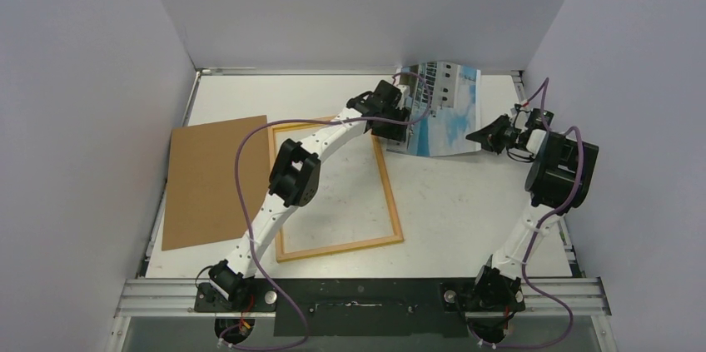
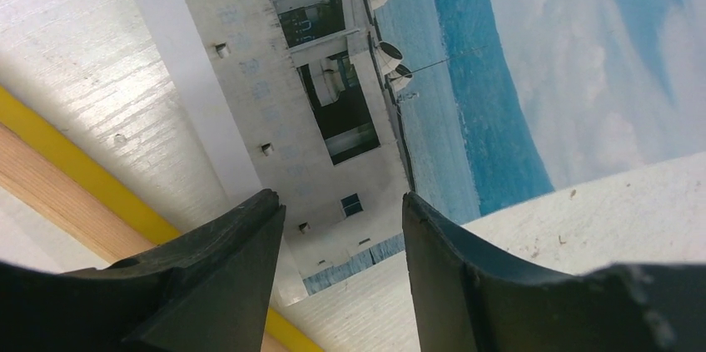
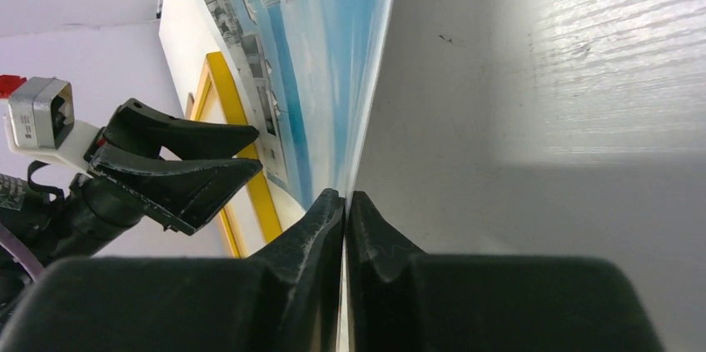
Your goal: Put the photo into the frame
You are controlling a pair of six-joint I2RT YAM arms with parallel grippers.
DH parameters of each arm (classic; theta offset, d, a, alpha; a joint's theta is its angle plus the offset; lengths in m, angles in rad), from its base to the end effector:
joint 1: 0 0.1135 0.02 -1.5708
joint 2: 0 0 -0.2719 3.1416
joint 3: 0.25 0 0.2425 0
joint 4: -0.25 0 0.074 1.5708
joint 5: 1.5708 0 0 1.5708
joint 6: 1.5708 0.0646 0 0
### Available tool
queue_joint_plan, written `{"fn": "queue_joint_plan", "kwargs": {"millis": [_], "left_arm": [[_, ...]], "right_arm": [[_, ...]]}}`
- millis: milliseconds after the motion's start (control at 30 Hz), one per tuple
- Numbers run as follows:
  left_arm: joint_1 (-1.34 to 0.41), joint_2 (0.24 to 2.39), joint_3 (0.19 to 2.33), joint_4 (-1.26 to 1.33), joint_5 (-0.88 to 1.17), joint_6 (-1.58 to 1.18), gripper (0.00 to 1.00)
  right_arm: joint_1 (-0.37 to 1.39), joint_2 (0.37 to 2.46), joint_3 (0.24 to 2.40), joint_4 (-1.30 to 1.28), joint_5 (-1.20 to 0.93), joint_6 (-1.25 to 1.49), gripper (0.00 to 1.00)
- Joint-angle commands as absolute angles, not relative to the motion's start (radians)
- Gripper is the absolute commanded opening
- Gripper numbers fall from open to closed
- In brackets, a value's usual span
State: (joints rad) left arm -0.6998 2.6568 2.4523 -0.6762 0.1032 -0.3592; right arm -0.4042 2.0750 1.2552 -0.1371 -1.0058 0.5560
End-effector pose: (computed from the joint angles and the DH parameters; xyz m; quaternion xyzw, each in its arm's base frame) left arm 0.4477 -0.3856 0.1446 0.1765 0.9233 -0.2125 0.2670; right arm 0.4059 -0.1143 0.1320 0.2566 0.8081 0.4782 0.2291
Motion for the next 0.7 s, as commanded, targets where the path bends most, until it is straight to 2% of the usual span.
{"fn": "queue_joint_plan", "kwargs": {"millis": [0,133,367,667], "left_arm": [[-0.676,2.621,2.416,-0.742,0.186,-0.348,0.54],[-0.653,2.489,2.348,-0.696,0.299,-0.339,0.57],[-0.618,2.248,2.179,-0.651,0.317,-0.281,0.66],[-0.584,2.123,2.148,-0.674,0.292,-0.268,0.69]], "right_arm": [[-0.397,2.048,1.303,-0.143,-0.985,0.557,0.02],[-0.392,2.007,1.313,-0.177,-0.944,0.561,0.0],[-0.384,1.9,1.301,-0.202,-0.904,0.593,0.0],[-0.383,1.726,1.308,-0.281,-0.837,0.675,0.0]]}}
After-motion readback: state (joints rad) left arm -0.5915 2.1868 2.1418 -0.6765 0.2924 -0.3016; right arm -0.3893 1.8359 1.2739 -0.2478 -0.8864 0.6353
